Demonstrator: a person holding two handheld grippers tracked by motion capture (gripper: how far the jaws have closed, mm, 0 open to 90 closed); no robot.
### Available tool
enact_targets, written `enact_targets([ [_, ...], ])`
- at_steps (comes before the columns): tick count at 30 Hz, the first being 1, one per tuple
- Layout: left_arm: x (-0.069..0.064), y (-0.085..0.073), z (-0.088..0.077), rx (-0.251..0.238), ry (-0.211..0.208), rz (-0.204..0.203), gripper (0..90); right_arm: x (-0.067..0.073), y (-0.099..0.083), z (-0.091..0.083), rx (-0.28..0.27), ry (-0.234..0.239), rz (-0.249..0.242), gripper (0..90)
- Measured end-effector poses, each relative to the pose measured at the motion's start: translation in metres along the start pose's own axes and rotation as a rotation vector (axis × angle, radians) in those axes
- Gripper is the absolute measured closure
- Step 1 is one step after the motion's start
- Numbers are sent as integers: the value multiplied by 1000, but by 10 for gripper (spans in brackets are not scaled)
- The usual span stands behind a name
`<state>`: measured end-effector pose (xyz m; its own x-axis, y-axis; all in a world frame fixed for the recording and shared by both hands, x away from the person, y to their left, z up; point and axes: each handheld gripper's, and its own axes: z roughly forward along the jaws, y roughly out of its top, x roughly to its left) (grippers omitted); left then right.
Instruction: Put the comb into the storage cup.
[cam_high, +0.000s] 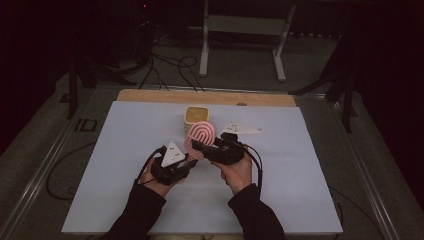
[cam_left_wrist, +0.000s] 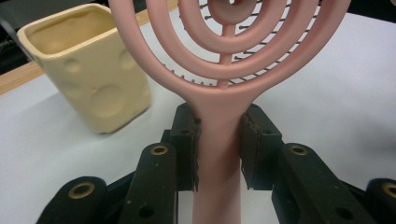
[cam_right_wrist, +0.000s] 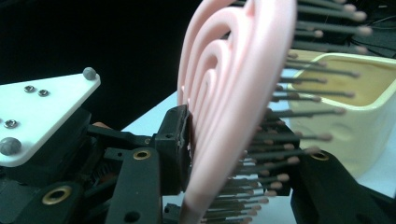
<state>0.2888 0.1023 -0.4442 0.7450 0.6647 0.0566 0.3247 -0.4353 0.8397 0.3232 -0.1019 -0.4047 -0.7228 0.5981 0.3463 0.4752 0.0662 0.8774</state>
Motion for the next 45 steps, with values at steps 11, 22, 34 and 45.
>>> enact_targets([
  [11, 3, -1, 1, 1, -31, -28, 701, -1, 0, 2, 7, 42, 34, 634],
  [22, 2, -2, 0, -36, 31, -41, 359, -3, 2, -3, -3, -2, 22, 637],
  [34, 13, 2, -9, -92, 39, -107, 1, -3, 2, -5, 2, -5, 12, 636],
  [45, 23, 1, -31, -120, 93, -116, 1, -4, 7, -9, 16, -33, -5, 636],
])
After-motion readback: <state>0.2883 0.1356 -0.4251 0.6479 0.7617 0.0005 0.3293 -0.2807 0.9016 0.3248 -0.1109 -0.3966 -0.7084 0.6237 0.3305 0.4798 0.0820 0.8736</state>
